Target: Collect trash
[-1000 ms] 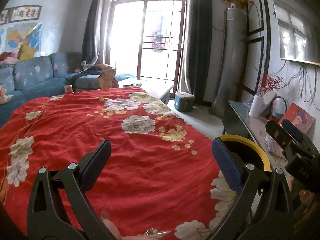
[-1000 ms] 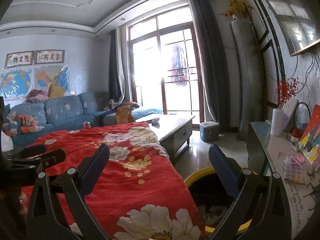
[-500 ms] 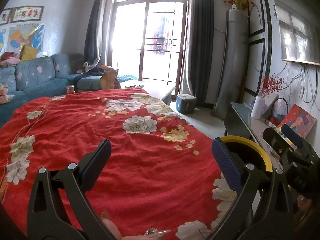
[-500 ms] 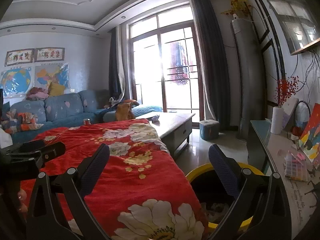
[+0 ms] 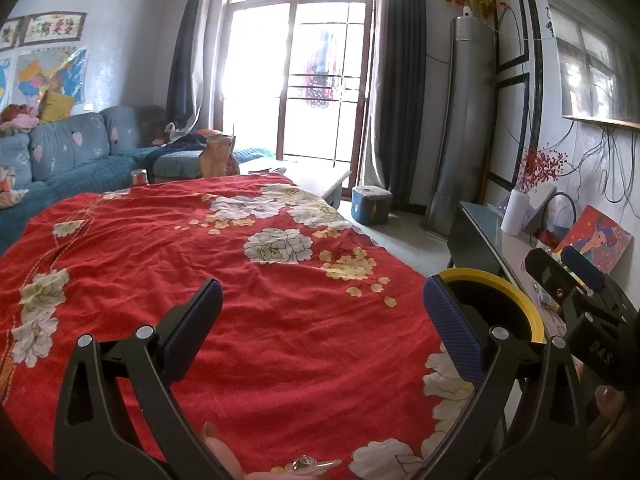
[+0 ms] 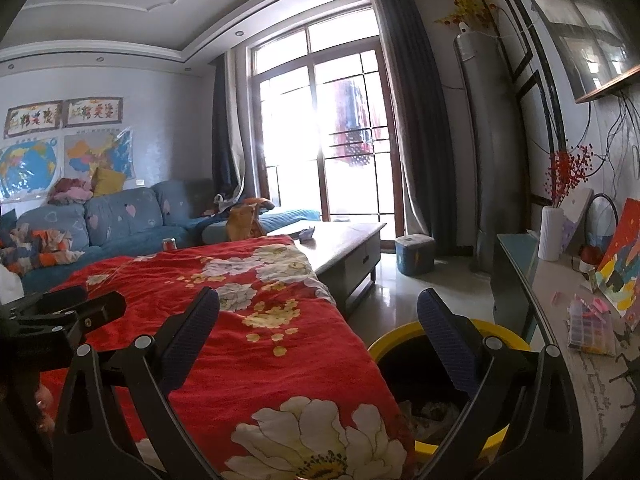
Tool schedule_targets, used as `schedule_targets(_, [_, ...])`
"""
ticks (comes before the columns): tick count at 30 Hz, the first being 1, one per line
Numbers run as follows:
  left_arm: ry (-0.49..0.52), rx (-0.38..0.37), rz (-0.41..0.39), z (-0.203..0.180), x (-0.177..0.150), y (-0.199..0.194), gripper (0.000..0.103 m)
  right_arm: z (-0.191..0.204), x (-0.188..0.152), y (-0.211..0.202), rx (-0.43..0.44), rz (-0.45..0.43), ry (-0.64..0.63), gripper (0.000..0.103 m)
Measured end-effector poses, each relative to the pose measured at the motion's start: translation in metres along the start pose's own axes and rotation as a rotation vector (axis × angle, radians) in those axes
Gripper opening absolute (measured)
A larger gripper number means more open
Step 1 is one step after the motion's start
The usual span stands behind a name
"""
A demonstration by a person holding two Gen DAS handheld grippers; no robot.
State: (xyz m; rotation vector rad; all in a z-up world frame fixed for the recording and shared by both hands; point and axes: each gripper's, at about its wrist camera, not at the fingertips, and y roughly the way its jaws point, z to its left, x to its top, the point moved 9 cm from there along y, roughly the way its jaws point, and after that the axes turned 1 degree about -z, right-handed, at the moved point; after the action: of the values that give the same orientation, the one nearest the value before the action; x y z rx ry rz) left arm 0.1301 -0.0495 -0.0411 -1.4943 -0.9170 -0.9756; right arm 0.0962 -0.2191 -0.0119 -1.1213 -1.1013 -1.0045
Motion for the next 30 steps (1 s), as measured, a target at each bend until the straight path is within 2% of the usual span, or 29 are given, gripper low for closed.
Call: schedule_targets(30, [0.002, -0.001, 0.001, -0.0009, -0.0002, 0.0009, 0.092, -0.0023, -0.0012, -0.0034, -0.015, 0.005, 0.007, 0.097])
